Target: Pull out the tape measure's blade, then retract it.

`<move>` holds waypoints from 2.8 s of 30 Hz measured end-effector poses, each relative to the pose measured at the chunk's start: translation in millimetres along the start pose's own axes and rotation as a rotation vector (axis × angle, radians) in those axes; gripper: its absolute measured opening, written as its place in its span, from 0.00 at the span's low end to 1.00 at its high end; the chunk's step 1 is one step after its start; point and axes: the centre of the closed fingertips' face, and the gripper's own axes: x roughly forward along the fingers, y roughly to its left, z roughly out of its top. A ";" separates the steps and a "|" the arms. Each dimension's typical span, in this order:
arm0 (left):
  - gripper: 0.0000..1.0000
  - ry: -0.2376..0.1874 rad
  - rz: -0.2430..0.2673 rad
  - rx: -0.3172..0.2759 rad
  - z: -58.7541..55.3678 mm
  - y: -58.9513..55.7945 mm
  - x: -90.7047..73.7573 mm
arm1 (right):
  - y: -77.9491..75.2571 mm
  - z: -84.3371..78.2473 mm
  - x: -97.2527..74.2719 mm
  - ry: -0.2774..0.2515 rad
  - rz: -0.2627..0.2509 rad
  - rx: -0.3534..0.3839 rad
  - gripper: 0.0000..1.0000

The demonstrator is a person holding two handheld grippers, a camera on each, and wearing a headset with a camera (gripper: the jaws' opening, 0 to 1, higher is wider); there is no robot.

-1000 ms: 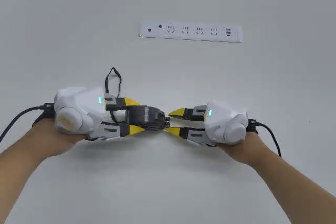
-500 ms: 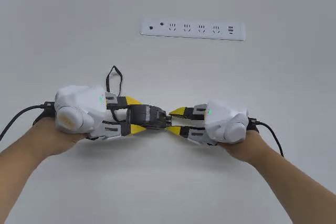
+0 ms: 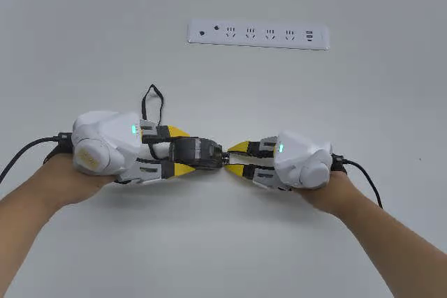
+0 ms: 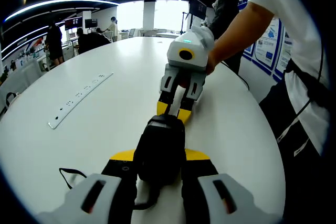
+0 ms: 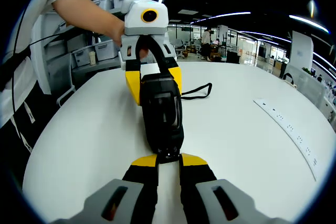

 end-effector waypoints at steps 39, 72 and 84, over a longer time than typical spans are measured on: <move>0.27 0.012 -0.012 0.004 -5.0 3.6 2.1 | -2.6 -0.2 0.7 0.005 0.002 -0.011 0.10; 0.26 0.024 -0.021 0.003 -3.3 3.1 1.9 | -3.3 -2.1 -2.4 -0.003 0.009 0.033 0.08; 0.26 0.022 -0.018 -0.005 -3.3 2.5 1.9 | -7.4 -3.7 -9.8 -0.016 -0.001 0.076 0.06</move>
